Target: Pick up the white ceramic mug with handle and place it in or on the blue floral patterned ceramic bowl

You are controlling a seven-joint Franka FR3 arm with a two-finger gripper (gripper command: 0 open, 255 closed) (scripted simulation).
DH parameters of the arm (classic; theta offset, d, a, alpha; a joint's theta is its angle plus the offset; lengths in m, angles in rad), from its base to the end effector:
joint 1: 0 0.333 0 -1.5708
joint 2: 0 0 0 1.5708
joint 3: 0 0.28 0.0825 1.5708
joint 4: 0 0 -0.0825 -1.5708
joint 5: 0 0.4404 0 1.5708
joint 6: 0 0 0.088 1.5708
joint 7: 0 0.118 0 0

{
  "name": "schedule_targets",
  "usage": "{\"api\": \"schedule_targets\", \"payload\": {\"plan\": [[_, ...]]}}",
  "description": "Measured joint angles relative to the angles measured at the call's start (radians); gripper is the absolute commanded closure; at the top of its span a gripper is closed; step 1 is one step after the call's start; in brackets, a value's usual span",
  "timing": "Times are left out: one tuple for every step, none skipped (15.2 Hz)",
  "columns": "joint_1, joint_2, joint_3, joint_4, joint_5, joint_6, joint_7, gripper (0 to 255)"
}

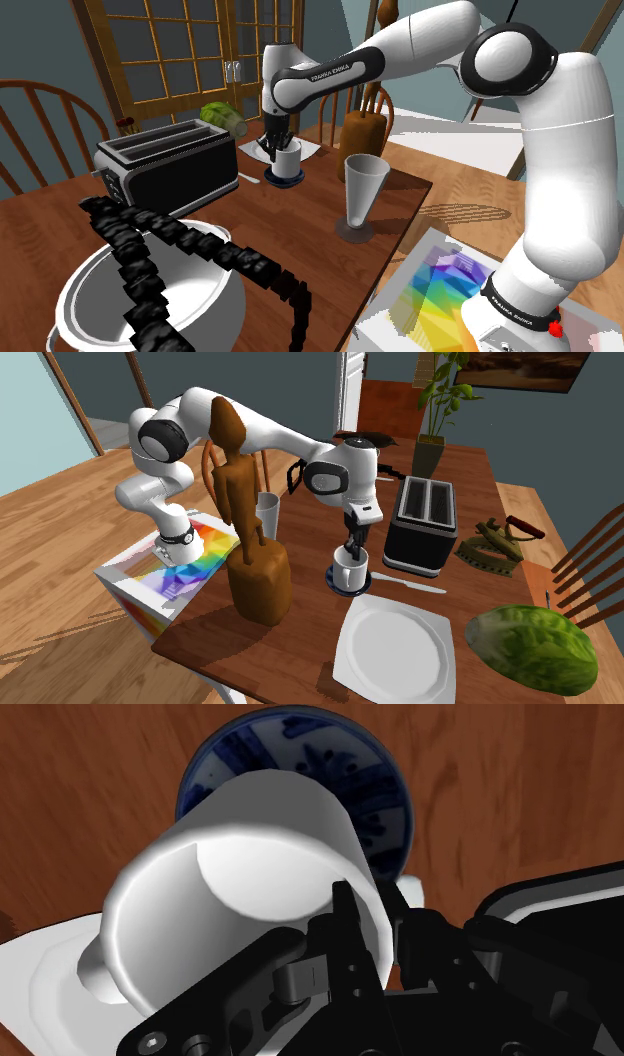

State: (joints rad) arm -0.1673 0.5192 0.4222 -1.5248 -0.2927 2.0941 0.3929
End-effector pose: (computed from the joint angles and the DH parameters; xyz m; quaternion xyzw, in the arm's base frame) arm 0.7236 0.1350 0.3218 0.9978 -0.0316 0.0564 0.0116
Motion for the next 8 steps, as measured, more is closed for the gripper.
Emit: {"api": "schedule_targets", "payload": {"plan": [[0.0, 0.0, 0.0, 0.0, 0.0, 0.0, 0.0, 0], [0.0, 0.0, 0.0, 0.0, 0.0, 0.0, 0.0, 0], [0.0, 0.0, 0.0, 0.0, 0.0, 0.0, 0.0, 0], [0.0, 0.0, 0.0, 0.0, 0.0, 0.0, 0.0, 0], [0.0, 0.0, 0.0, 0.0, 0.0, 0.0, 0.0, 0], [0.0, 0.0, 0.0, 0.0, 0.0, 0.0, 0.0, 0], [0.0, 0.0, 0.0, 0.0, 0.0, 0.0, 0.0, 0], [0.002, -0.001, 0.001, 0.014, 0.002, -0.015, -0.001, 0]]}}
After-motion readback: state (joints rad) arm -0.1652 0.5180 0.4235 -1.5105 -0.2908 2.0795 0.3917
